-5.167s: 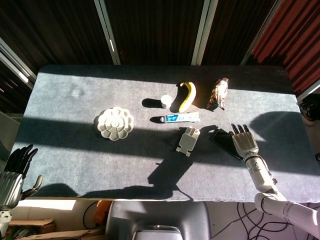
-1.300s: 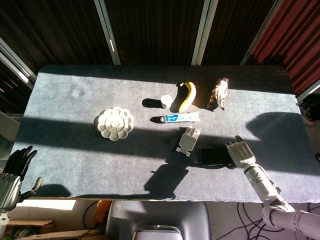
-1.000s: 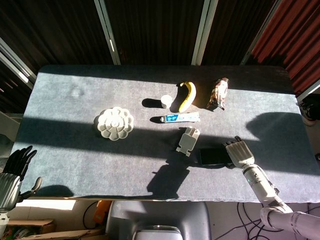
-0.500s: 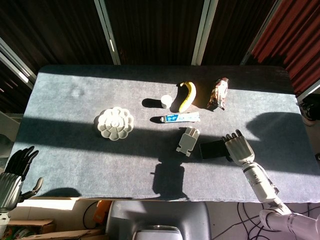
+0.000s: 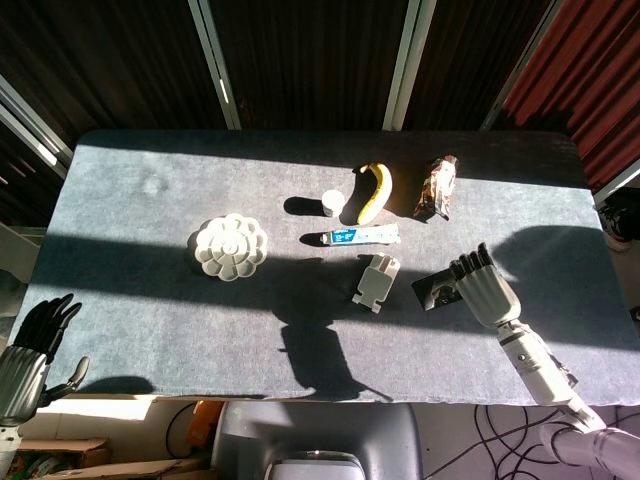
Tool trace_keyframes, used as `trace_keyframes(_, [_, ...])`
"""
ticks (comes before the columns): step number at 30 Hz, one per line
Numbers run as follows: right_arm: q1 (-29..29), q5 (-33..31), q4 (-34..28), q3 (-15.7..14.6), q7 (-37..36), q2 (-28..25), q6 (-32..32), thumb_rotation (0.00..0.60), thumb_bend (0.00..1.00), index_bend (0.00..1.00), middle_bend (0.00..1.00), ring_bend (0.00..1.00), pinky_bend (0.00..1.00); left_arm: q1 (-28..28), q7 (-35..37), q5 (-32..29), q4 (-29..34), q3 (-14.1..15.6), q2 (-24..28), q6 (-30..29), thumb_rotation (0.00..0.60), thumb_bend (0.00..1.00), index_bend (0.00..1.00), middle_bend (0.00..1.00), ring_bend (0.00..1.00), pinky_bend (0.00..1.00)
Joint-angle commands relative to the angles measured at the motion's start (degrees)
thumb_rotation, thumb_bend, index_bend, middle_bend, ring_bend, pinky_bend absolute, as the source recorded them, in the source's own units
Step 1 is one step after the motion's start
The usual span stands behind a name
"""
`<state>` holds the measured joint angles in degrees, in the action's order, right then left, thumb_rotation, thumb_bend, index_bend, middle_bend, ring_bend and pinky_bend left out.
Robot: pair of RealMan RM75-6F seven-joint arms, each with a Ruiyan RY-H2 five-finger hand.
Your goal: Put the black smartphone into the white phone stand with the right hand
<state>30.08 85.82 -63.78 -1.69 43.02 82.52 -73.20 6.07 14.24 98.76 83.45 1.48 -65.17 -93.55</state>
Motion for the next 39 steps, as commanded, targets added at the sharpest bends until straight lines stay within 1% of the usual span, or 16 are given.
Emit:
trace_keyframes(1, [2.3, 7.0, -2.3, -0.2, 8.4, -4.1, -3.5, 0.6, 0.35, 1.0, 0.72, 0.48, 0.35, 0.2, -0.1, 0.0, 0.0, 0.0, -0.1, 0.2, 0.6, 0.41, 0.0, 0.0, 0.0, 0.0])
trace_keyframes(5, [4.3, 8.9, -6.8, 1.1, 11.6, -6.4, -2.7, 0.6, 0.35, 1.0, 0.72, 0.48, 0.35, 0.1, 0.0, 0.1, 0.0, 0.0, -0.1, -0.1, 0.6, 0.41, 0.0, 0.0, 0.0, 0.0])
trace_keyframes(9, [6.5, 9.7, -11.2, 2.5, 14.0, -7.9, 0.0, 0.6, 0.35, 1.0, 0.72, 0.48, 0.34, 0.1, 0.4, -0.1, -0.2, 0.0, -0.1, -0.2, 0.6, 0.41, 0.0, 0.0, 0.0, 0.0])
trace_keyframes(12, [8.3, 9.6, -14.1, 3.8, 18.8, -8.4, 3.2, 0.6, 0.35, 1.0, 0.72, 0.48, 0.34, 0.1, 0.8, -0.1, -0.3, 0.0, 0.1, -0.3, 0.6, 0.41, 0.0, 0.0, 0.0, 0.0])
trace_keyframes(16, [10.0, 8.3, -17.7, 5.2, 23.9, -9.0, 7.3, 0.6, 0.35, 1.0, 0.72, 0.48, 0.33, 0.1, 2.1, 0.0, -0.6, 0.1, 0.5, -0.5, 0.6, 0.41, 0.0, 0.0, 0.0, 0.0])
trace_keyframes(20, [11.7, 7.1, -20.9, 5.9, 28.1, -10.6, 11.8, 0.6, 0.35, 1.0, 0.72, 0.48, 0.32, 0.0, 3.0, 0.1, -0.9, 0.2, 0.8, -0.9, 0.6, 0.41, 0.0, 0.0, 0.0, 0.0])
trace_keyframes(22, [12.3, 5.5, -22.3, 6.4, 30.4, -11.3, 14.0, 0.6, 0.35, 1.0, 0.72, 0.48, 0.32, -0.1, 3.4, 0.2, -1.0, 0.2, 0.9, -1.3, 0.6, 0.41, 0.0, 0.0, 0.0, 0.0])
trace_keyframes(26, [13.2, 1.3, -24.1, 7.5, 36.3, -11.1, 17.5, 0.6, 0.34, 1.0, 0.72, 0.48, 0.31, -0.4, 3.8, 0.2, -1.2, 0.1, 1.0, -1.9, 0.6, 0.41, 0.0, 0.0, 0.0, 0.0])
trace_keyframes(30, [14.2, -2.3, -24.7, 8.1, 41.0, -9.9, 19.7, 0.6, 0.34, 1.0, 0.72, 0.48, 0.31, -0.5, 4.0, 0.1, -1.4, 0.1, 1.0, -2.0, 0.6, 0.41, 0.0, 0.0, 0.0, 0.0])
trace_keyframes(33, [15.0, -4.1, -24.4, 8.0, 43.2, -8.5, 20.8, 0.6, 0.34, 1.0, 0.72, 0.48, 0.31, -0.4, 4.0, 0.1, -1.4, 0.1, 1.0, -1.9, 0.6, 0.41, 0.0, 0.0, 0.0, 0.0])
trace_keyframes(39, [16.3, -5.8, -23.2, 7.2, 44.7, -5.7, 22.0, 0.6, 0.34, 1.0, 0.72, 0.48, 0.31, -0.3, 3.7, 0.3, -1.2, 0.3, 1.0, -1.7, 0.6, 0.41, 0.0, 0.0, 0.0, 0.0])
